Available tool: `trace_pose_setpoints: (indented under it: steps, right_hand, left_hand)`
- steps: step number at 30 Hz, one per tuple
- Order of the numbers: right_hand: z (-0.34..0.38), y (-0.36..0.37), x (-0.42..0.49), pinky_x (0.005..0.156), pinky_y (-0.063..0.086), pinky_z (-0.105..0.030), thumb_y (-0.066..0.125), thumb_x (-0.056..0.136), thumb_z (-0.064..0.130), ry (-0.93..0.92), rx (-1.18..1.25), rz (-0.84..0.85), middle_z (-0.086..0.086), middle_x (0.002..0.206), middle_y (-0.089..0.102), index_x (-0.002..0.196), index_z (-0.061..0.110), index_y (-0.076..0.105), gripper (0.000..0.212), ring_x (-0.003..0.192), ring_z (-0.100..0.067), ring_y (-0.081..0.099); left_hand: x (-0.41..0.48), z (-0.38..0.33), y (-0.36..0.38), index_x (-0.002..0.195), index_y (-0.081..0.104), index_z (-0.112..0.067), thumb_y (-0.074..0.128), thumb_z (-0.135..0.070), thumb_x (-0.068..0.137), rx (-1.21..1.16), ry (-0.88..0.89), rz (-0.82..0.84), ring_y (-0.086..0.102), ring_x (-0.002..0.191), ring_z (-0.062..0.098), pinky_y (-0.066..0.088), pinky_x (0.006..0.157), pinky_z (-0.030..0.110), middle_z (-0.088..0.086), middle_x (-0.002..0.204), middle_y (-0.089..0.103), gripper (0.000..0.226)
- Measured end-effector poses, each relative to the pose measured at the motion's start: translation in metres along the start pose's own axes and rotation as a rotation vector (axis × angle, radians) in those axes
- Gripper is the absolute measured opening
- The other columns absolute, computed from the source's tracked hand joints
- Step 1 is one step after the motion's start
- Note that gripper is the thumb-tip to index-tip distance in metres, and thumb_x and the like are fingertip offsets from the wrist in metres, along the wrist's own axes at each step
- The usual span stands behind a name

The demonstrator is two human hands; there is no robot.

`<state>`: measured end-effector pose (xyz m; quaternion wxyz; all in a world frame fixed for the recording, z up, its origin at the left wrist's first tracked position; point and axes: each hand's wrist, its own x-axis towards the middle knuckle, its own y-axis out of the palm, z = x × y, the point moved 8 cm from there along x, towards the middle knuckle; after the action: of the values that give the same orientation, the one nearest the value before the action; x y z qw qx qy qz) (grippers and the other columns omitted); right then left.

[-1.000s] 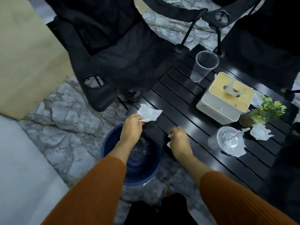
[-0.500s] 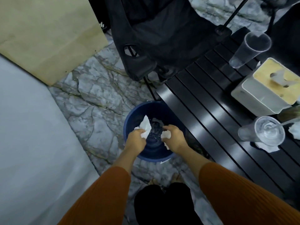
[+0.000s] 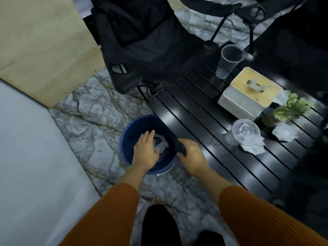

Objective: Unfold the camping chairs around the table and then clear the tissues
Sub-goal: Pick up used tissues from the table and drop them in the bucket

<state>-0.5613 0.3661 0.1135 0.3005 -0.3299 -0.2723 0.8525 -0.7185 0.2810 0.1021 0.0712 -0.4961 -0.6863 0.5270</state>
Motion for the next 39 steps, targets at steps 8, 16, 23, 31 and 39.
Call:
trace_pose_setpoints:
  steps: [8, 16, 23, 31, 39]
  right_hand:
    - [-0.083, -0.1, -0.095, 0.107, 0.041, -0.037, 0.054, 0.096, 0.021, -0.044, -0.099, -0.11, -0.006, 0.144, 0.046, 0.143, 0.016, 0.042, 0.049, 0.135, -0.023, 0.04]
    - [-0.204, -0.17, -0.09, 0.106, 0.039, -0.044, 0.056, 0.093, 0.023, 0.191, -0.13, -0.347, -0.008, 0.148, 0.037, 0.146, 0.014, 0.03, 0.06, 0.132, -0.029, 0.036]
    - [-0.228, -0.157, -0.023, 0.104, 0.035, -0.048, 0.054, 0.094, 0.038, 0.126, -0.266, -0.279, -0.006, 0.151, 0.033, 0.143, 0.029, 0.038, 0.052, 0.133, -0.032, 0.032]
    - [-0.232, -0.168, -0.02, 0.08, 0.046, -0.035, 0.054, 0.09, 0.006, 0.099, -0.02, -0.369, -0.017, 0.103, 0.058, 0.103, 0.003, 0.068, 0.019, 0.101, -0.033, 0.054]
    - [-0.137, -0.158, -0.016, 0.075, 0.04, -0.025, 0.061, 0.088, 0.008, 0.005, 0.059, -0.296, -0.017, 0.102, 0.062, 0.099, 0.002, 0.069, 0.015, 0.094, -0.032, 0.06]
  left_hand:
    - [-0.046, -0.125, 0.039, 0.155, 0.001, -0.027, 0.062, -0.048, 0.086, 0.02, 0.124, -0.037, -0.001, 0.151, 0.023, 0.008, 0.122, 0.047, -0.001, 0.164, 0.003, 0.094]
    - [-0.024, -0.214, 0.124, 0.152, 0.007, -0.032, 0.083, -0.057, 0.06, -0.41, 0.167, -0.056, 0.019, 0.147, 0.018, 0.026, 0.118, 0.038, -0.002, 0.161, 0.017, 0.122]
    - [0.02, -0.248, 0.162, 0.14, 0.027, -0.041, 0.091, -0.058, 0.042, -0.747, 0.268, -0.181, 0.043, 0.123, -0.011, 0.033, 0.092, 0.002, -0.031, 0.132, 0.045, 0.119]
    - [0.025, -0.246, 0.145, 0.122, 0.045, -0.037, 0.087, -0.036, 0.056, -0.789, 0.192, -0.351, 0.052, 0.1, -0.02, 0.039, 0.076, -0.002, -0.032, 0.107, 0.057, 0.078]
    - [-0.015, -0.175, 0.044, 0.123, 0.041, -0.04, 0.088, -0.025, 0.063, -0.789, 0.12, -0.517, 0.051, 0.102, -0.018, 0.032, 0.083, -0.008, -0.032, 0.112, 0.053, 0.078]
